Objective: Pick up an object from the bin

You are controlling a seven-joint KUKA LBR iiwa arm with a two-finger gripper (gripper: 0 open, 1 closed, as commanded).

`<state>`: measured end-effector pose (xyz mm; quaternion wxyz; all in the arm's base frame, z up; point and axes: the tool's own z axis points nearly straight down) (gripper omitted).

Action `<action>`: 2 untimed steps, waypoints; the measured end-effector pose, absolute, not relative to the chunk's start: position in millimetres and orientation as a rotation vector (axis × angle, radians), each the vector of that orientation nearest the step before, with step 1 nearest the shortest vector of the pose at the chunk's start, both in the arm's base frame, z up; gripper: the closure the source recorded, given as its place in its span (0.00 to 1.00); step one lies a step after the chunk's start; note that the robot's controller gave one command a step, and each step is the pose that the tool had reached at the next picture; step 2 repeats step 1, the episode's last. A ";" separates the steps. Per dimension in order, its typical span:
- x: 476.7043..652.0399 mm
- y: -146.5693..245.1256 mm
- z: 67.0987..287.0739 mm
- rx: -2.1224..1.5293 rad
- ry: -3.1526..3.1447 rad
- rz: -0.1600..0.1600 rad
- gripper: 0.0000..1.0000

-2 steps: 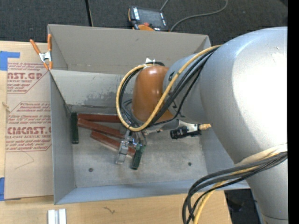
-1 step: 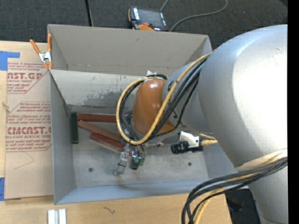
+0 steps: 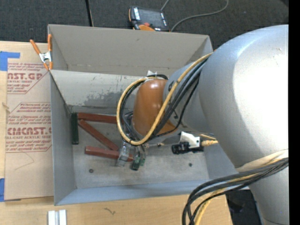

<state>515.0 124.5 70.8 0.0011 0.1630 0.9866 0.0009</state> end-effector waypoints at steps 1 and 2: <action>505.6 122.2 214.2 0.459 3.100 0.005 1.00; 505.6 122.2 214.2 0.459 3.100 0.005 1.00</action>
Offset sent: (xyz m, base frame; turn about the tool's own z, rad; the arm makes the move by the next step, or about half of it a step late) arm -0.0111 -0.0030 0.1396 -0.0329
